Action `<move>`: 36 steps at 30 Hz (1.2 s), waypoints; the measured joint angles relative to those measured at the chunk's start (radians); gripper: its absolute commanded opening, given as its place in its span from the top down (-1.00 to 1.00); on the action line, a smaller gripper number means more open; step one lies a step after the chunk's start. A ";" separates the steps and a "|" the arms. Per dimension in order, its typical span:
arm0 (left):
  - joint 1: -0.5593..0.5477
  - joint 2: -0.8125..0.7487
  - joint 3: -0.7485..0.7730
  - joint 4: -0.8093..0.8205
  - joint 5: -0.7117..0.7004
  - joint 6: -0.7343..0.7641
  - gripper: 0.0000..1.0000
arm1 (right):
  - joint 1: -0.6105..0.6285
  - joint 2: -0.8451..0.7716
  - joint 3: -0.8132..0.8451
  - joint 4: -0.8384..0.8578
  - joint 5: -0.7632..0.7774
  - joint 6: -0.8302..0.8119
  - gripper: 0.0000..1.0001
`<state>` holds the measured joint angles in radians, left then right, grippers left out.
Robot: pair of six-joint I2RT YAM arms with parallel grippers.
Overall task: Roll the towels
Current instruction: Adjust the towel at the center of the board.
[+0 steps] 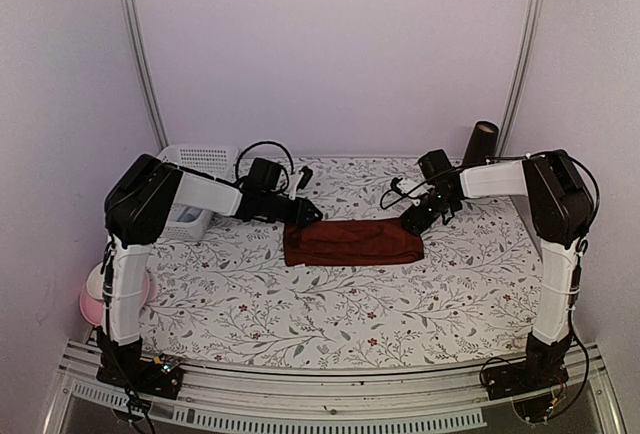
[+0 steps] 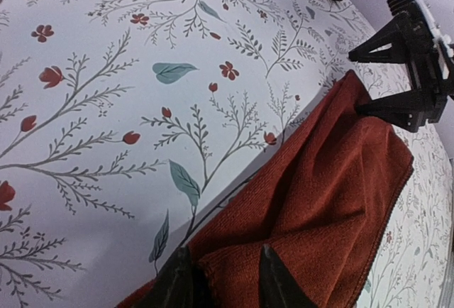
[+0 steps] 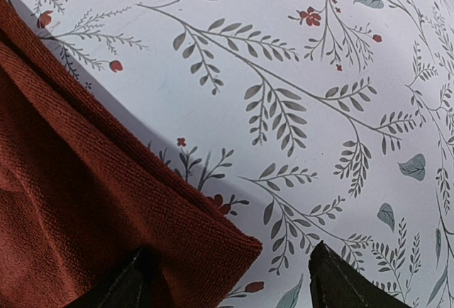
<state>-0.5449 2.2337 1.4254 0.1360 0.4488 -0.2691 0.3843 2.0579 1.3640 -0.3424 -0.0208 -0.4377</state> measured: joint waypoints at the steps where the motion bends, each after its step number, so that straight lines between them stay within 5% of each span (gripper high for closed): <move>1: 0.000 0.000 0.000 -0.001 -0.001 0.001 0.41 | 0.000 0.000 0.000 0.000 0.000 0.000 -0.52; 9: 0.000 0.000 0.000 -0.013 -0.013 0.015 0.65 | 0.000 0.000 0.000 0.000 0.000 0.000 -0.52; 14: 0.002 0.000 0.000 -0.027 -0.016 0.016 1.00 | 0.000 0.000 0.000 0.000 0.000 0.000 -0.52; 23: 0.002 -0.019 -0.050 0.008 -0.048 0.003 1.00 | 0.000 0.000 0.000 0.000 0.003 0.000 -0.52; 30: 0.000 -0.180 -0.238 0.069 -0.206 -0.069 1.00 | 0.000 0.000 0.000 0.000 0.011 0.000 -0.52; 36: -0.018 -0.230 -0.252 0.106 -0.334 -0.095 1.00 | 0.000 0.000 0.000 0.000 0.012 0.000 -0.51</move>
<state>-0.5629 2.0033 1.1736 0.2417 0.1146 -0.3645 0.3843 2.0579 1.3640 -0.3420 -0.0086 -0.4377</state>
